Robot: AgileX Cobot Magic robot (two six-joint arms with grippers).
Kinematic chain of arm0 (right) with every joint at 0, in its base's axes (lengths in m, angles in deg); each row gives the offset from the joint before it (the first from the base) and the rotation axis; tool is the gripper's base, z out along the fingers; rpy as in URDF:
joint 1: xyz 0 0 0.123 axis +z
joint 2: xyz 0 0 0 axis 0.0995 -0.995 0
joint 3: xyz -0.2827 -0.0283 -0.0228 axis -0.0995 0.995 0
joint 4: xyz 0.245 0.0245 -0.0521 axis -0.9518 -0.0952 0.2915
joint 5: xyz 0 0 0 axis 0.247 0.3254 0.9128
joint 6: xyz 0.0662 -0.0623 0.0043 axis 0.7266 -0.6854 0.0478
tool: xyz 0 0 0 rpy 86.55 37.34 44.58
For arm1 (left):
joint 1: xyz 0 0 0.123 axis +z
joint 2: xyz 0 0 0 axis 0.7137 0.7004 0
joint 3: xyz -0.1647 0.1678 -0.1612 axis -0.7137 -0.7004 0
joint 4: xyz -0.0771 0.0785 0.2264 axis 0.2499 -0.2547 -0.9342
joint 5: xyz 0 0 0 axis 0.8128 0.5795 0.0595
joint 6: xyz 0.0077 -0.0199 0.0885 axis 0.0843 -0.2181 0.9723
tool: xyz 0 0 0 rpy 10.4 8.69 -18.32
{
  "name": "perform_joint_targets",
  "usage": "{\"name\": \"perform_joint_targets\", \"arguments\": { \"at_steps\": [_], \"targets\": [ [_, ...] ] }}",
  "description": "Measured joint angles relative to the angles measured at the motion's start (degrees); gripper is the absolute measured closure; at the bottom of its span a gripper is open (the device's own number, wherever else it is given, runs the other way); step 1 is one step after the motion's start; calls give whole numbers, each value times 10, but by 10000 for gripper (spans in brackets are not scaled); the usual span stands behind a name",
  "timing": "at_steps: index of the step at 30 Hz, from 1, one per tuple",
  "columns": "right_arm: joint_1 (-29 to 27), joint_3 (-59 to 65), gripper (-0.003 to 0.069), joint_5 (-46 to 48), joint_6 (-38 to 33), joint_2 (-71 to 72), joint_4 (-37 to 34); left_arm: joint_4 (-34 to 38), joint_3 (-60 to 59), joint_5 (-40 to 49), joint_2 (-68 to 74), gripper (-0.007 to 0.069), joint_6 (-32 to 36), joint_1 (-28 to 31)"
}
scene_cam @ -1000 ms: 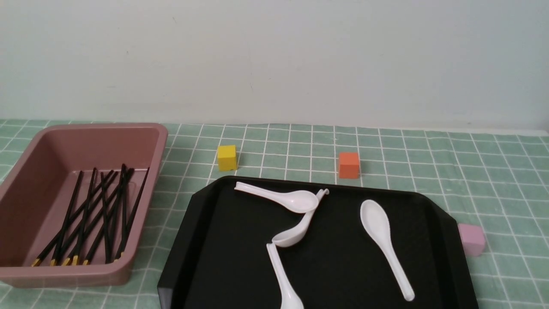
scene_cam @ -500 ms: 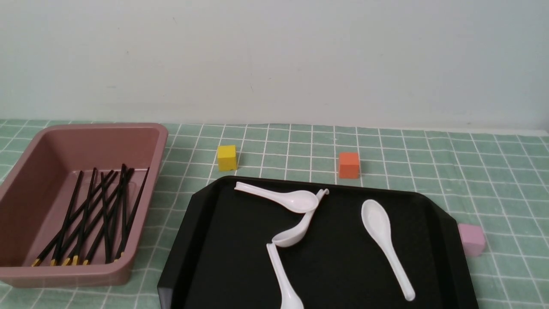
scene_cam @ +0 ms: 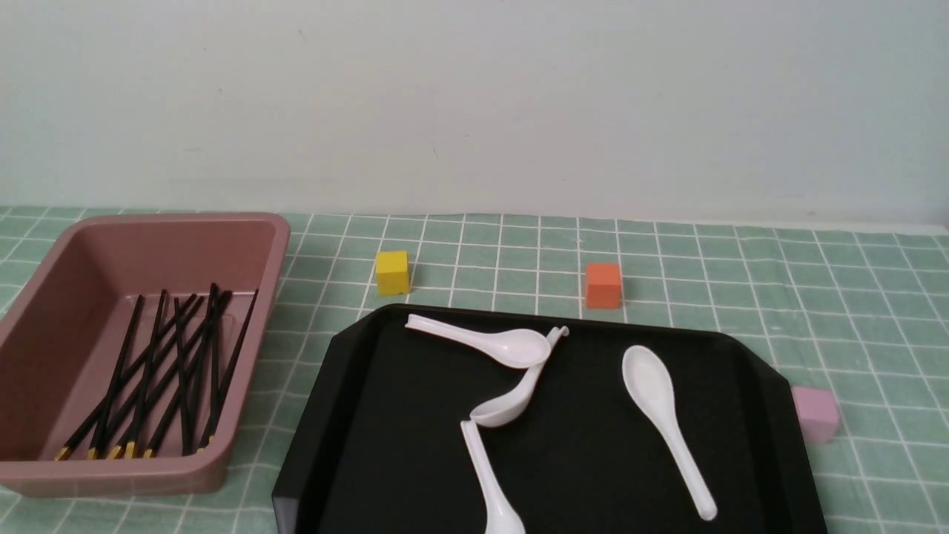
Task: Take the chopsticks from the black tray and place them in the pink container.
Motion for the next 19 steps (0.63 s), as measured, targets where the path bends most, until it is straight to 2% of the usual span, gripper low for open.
{"name": "perform_joint_targets", "arguments": {
  "at_steps": [19],
  "targets": [
    [0,0,498,0,0,0,0,0,0,0,0,386,0,0]
  ]
}}
